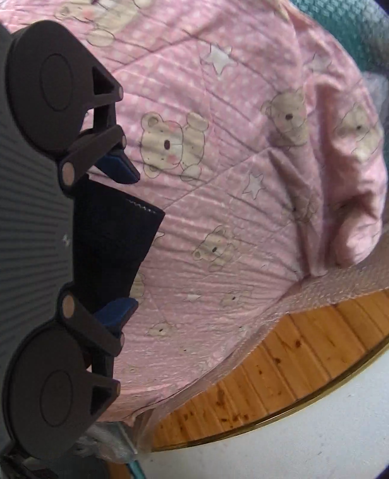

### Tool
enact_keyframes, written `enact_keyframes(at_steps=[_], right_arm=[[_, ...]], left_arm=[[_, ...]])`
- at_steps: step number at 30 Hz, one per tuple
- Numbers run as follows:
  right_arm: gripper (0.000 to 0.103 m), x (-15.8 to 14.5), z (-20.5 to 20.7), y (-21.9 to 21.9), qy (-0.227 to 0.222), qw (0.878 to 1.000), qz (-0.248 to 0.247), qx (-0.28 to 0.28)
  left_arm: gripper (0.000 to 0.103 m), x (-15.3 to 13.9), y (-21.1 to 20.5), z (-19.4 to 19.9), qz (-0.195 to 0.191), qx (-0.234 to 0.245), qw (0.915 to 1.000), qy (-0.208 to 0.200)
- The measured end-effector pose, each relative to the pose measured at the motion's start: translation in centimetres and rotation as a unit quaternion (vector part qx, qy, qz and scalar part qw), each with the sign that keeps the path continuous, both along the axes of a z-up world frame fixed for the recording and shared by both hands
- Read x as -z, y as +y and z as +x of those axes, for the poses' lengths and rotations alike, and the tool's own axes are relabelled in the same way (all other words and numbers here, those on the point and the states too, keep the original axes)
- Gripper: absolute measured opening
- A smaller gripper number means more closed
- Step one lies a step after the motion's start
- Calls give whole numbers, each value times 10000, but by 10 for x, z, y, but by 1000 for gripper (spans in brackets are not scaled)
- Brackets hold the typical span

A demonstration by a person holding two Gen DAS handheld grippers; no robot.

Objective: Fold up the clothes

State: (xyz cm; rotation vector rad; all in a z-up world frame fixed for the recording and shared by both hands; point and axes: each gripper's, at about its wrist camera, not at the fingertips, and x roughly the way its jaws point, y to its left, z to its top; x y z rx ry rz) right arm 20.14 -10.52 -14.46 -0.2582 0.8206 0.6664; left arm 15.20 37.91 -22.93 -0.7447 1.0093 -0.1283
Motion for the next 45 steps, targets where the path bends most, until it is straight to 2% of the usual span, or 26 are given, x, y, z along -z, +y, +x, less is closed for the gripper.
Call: enact_keyframes(at_steps=[1, 3, 4, 5, 8, 11, 13, 17, 21, 23, 24, 25, 27, 29, 30, 31, 33, 36, 37, 38, 39, 40, 41, 42, 43, 45], right_arm=[[89, -1, 3, 25, -31, 9997, 26, -245], [89, -4, 9, 74, -72, 9975, 104, -697], [89, -7, 15, 94, -53, 9962, 192, -851], [88, -9, 21, 113, -29, 9947, 274, -989], [88, -14, 39, 166, 72, 9889, 366, -1438], [88, -13, 47, 223, 234, 9720, 49, -2336], [88, -2, 46, 259, 466, 9472, -335, -3155], [87, 26, 34, 311, 1191, 8761, -1066, -4549], [85, 56, 19, 343, 2276, 8229, -1250, -5054], [83, 69, 4, 356, 2603, 8000, -1287, -5251], [83, 75, -4, 361, 2720, 7899, -1330, -5334], [91, 78, -14, 365, 2741, 7814, -1339, -5444], [66, 76, -29, 369, 2829, 7593, -1283, -5719], [6, 74, -40, 370, 2780, 7480, -1380, -5866], [4, 72, -46, 368, 2652, 7445, -1423, -5959], [3, 66, -49, 365, 2441, 7472, -1419, -6017], [2, 44, -40, 361, 2166, 7717, -1127, -5873], [1, 2, -3, 355, 1650, 8331, -507, -5254], [1, -10, 11, 354, 1414, 8552, -359, -4974], [1, -17, 25, 352, 1111, 8785, -296, -4636], [2, -20, 38, 350, 795, 9003, -286, -4269], [13, -18, 50, 348, 479, 9206, -367, -3858], [38, -12, 60, 346, 183, 9383, -475, -3422], [42, -6, 69, 343, -114, 9529, -581, -2974], [41, -4, 77, 337, -256, 9628, -613, -2620], [42, -8, 87, 318, -124, 9747, -480, -2177]], left_arm=[[37, -1, -3, -5, -93, 247, 9995, -165], [29, -7, -11, -18, -298, 668, 9961, -489], [20, -12, -16, -30, -430, 827, 9939, -594], [17, -16, -22, -42, -563, 985, 9911, -693], [16, -30, -35, -79, -538, 1175, 9874, -916], [16, -40, -42, -114, -672, 1208, 9831, -1199], [16, -45, -48, -132, -625, 1379, 9807, -1235], [16, -46, -53, -157, -972, 1584, 9737, -1320], [16, -36, -55, -169, -1352, 1539, 9703, -1285], [16, -31, -53, -171, -1455, 1431, 9707, -1264], [16, -29, -52, -172, -1504, 1376, 9709, -1254], [16, -29, -51, -173, -1520, 1356, 9707, -1272], [17, -30, -48, -176, -1524, 1330, 9705, -1308], [17, -31, -45, -176, -1509, 1326, 9707, -1317], [17, -31, -43, -176, -1502, 1325, 9708, -1320], [17, -33, -40, -175, -1451, 1297, 9714, -1362], [18, -40, -32, -170, -1316, 1166, 9730, -1495], [19, -48, -8, -159, -1246, 603, 9738, -1807], [25, -48, 1, -155, -1262, 343, 9729, -1908], [39, -45, 11, -148, -1265, 7, 9732, -1919], [47, -39, 19, -141, -1261, -275, 9736, -1884], [59, -34, 28, -134, -1257, -547, 9733, -1843], [61, -28, 36, -127, -1251, -819, 9722, -1801], [61, -23, 44, -121, -1273, -976, 9716, -1738], [61, -24, 50, -117, -1240, -999, 9719, -1732], [62, -25, 63, -111, -1158, -1013, 9727, -1737]])
